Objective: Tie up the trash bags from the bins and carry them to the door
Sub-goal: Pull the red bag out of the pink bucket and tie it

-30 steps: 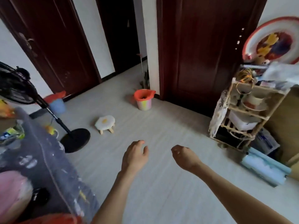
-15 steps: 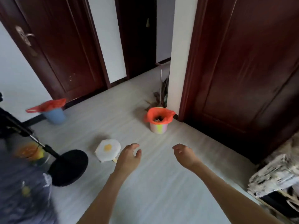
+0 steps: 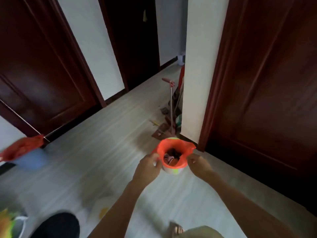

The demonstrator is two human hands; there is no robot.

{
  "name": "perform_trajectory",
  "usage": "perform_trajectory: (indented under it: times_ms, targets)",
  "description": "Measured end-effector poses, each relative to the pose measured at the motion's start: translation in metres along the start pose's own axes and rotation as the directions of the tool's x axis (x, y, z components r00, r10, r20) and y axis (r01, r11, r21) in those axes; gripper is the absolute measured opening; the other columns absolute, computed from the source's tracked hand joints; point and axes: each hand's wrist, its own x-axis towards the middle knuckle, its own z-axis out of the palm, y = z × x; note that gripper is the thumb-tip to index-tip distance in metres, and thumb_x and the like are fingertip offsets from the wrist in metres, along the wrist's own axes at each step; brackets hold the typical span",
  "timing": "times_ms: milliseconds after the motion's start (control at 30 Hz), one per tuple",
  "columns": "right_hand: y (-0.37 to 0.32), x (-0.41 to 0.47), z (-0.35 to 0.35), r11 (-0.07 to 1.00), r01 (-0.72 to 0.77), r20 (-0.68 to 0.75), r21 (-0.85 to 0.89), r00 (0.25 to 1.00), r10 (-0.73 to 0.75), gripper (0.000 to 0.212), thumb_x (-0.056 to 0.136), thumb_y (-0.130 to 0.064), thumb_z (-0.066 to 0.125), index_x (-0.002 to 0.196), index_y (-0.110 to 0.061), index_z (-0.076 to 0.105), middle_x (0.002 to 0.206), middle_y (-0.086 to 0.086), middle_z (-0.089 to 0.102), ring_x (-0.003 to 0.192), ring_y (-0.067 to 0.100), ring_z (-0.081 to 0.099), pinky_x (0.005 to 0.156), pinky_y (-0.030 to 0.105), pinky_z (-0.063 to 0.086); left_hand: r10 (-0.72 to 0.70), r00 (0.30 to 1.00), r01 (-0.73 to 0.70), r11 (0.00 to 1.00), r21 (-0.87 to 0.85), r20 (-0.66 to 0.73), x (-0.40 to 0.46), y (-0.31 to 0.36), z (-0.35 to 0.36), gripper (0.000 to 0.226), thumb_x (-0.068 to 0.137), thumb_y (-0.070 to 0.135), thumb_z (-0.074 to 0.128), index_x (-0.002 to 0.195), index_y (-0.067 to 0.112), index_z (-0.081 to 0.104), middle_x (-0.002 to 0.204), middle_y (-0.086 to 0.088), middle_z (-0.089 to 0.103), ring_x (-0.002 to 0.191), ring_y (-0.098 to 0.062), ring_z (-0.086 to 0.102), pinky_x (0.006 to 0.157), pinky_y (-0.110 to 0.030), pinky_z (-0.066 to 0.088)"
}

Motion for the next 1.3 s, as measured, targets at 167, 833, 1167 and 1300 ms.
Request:
perform_trajectory:
  times_ms: [167, 833, 1167, 1300]
  targets:
    - [-0.049, 0.111, -0.016, 0.998, -0.052, 0.092, 0.042, 0.995, 0.048, 0.031, 0.097, -0.013, 0.035, 0.115, -0.001, 0.057, 0.11, 0.016, 0.062, 0.096, 0.026, 0.057, 0.074, 0.022, 0.034, -0.035, 0.999, 0.035, 0.999, -0.012, 0.008, 0.115, -0.01, -0.04, 0.024, 0.091, 0.017, 0.054, 0.111, 0.006, 0.062, 0.113, -0.011, 0.066, 0.103, -0.025, 0.062, 0.089, -0.026, 0.042]
    - [-0.023, 0.367, 0.104, 0.427, -0.618, -0.111, 0.66, 0.483, 0.869, 0.033, 0.089, -0.005, 0.044, 0.12, -0.005, 0.056, 0.115, 0.022, 0.063, 0.107, 0.036, 0.058, 0.085, 0.032, 0.043, 0.003, 0.758, -0.194, 0.956, 0.221, 0.652, 0.556, -0.109, 0.054, 0.027, 0.09, 0.009, 0.05, 0.114, 0.004, 0.061, 0.115, -0.015, 0.065, 0.108, -0.026, 0.06, 0.089, -0.025, 0.041]
    - [0.141, 0.421, 0.253, 0.486, -0.627, -0.183, 0.609, 0.486, 0.855, 0.056, 0.088, -0.021, 0.054, 0.137, -0.005, 0.033, 0.14, 0.017, 0.042, 0.126, 0.031, 0.043, 0.105, 0.041, 0.037, -0.109, 0.839, -0.022, 0.972, 0.232, 0.533, 0.58, -0.259, 0.251, 0.043, 0.087, 0.012, 0.057, 0.127, -0.001, 0.046, 0.127, -0.023, 0.055, 0.116, -0.033, 0.053, 0.097, -0.037, 0.04]
    - [0.218, 0.475, 0.295, 0.534, -0.545, -0.285, 0.647, 0.476, 0.832, 0.087, 0.083, -0.032, 0.064, 0.145, -0.004, 0.01, 0.15, 0.019, 0.023, 0.138, 0.032, 0.026, 0.11, 0.041, 0.027, -0.009, 0.906, -0.093, 0.971, 0.219, 0.423, 0.612, -0.309, 0.328, 0.064, 0.091, 0.027, 0.053, 0.143, 0.004, 0.025, 0.145, -0.025, 0.033, 0.135, -0.038, 0.03, 0.112, -0.042, 0.025]
